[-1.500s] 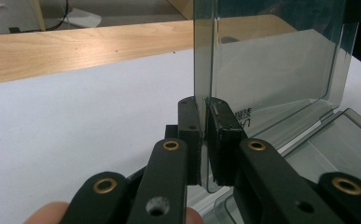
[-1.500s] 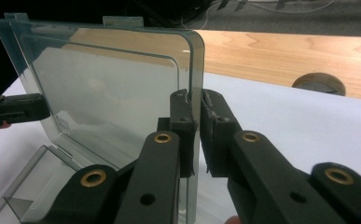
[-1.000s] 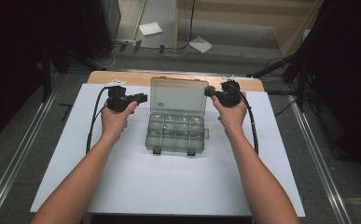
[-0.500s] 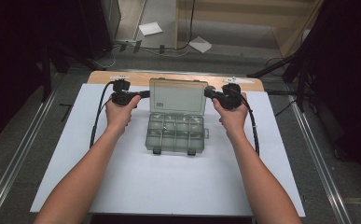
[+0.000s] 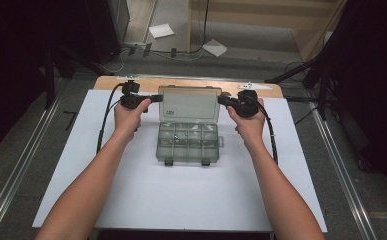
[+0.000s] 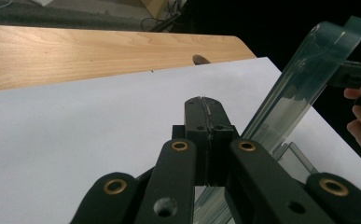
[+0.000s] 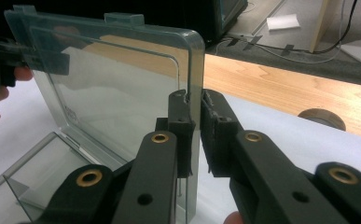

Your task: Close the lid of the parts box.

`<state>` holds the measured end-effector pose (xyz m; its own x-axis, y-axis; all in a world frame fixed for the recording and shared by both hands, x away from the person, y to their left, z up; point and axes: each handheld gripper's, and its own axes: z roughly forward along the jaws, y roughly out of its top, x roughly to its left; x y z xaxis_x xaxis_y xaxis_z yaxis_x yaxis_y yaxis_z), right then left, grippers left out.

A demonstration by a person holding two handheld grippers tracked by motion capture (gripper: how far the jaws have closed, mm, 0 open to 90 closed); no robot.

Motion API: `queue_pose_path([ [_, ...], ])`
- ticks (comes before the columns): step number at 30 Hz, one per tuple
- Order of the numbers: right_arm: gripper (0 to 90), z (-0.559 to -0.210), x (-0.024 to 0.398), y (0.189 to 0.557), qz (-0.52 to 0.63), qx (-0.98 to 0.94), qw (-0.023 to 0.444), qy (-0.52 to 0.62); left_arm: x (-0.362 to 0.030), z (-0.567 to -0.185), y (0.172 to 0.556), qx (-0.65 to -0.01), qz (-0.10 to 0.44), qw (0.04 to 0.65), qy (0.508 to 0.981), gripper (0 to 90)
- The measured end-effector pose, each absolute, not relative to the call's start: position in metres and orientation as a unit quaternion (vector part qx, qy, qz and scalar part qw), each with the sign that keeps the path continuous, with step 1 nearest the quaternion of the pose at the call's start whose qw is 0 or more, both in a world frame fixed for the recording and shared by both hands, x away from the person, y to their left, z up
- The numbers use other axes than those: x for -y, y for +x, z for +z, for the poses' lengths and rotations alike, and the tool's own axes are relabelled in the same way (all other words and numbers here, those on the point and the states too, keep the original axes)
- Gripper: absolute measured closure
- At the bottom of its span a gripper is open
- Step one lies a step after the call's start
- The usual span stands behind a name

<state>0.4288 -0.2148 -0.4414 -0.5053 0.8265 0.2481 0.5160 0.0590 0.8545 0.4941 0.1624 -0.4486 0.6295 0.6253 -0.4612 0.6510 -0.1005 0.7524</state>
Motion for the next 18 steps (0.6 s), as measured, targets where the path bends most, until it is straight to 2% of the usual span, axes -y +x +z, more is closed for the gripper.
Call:
queue_pose_path([
  [6,73.1,-0.44,0.22,0.424,0.505,-0.71,0.146,0.47,-0.162,-0.443,0.489,-0.42,-0.006,0.518,0.745,89.9],
  [15,67.1,-0.447,0.235,0.413,0.504,-0.725,0.126,0.452,-0.162,-0.441,0.485,-0.416,0.005,0.519,0.746,89.8],
  [18,67.6,-0.449,0.243,0.411,0.508,-0.724,0.112,0.453,-0.163,-0.439,0.483,-0.416,0.008,0.518,0.747,89.8],
])
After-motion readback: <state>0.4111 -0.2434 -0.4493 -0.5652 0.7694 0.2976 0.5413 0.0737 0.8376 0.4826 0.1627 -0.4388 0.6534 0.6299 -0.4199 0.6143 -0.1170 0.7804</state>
